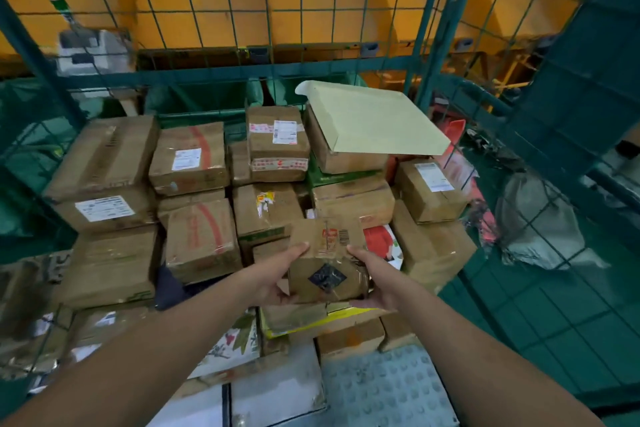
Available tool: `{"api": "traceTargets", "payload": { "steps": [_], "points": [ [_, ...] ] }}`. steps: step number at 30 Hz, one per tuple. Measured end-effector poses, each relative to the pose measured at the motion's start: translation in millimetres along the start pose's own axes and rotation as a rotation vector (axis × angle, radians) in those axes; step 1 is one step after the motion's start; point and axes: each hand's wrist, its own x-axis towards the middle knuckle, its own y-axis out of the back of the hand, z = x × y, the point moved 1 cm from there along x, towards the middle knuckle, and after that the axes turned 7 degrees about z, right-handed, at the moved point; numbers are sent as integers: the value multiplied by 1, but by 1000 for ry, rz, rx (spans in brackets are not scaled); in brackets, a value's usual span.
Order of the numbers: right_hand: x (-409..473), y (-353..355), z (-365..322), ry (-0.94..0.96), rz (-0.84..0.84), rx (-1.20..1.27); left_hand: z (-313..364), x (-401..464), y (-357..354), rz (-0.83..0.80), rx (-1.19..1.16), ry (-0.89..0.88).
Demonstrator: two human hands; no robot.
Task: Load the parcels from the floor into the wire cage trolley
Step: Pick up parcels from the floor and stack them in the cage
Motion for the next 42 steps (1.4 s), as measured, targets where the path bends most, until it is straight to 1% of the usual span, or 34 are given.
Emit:
{"api": "traceTargets", "payload": {
  "steps": [4,9,11,14,16,18,20,26,33,39,42],
  "points": [
    [45,33,-14,-60,-46,-27,13,28,-34,54,-7,69],
    [95,76,-21,-85,-52,-74,13,59,-82,68,-56,53],
    [114,93,-20,-69,-29,-65,11,70,-101,50,-74,43],
    [136,112,-19,-43,53,-64,17,83,-124,9,-54,4],
    [152,125,-17,-40,98,-27,26,93,-138,11,-45,8],
    [158,131,-19,-2,121,28,32,101,-146,21,-59,8],
    [162,136,-22,72,150,21,33,111,-155,25,-40,-9],
    [174,143,-23,161,218,-55,29,131,-167,77,-26,-40],
    [186,147,-17,217,208,-97,20,141,-171,128,-70,-134],
    [185,152,-11,197,185,-51,21,130,-169,181,-107,-89],
    [177,154,-19,144,129,-127,33,117,-155,164,-27,-56]
  ]
}}
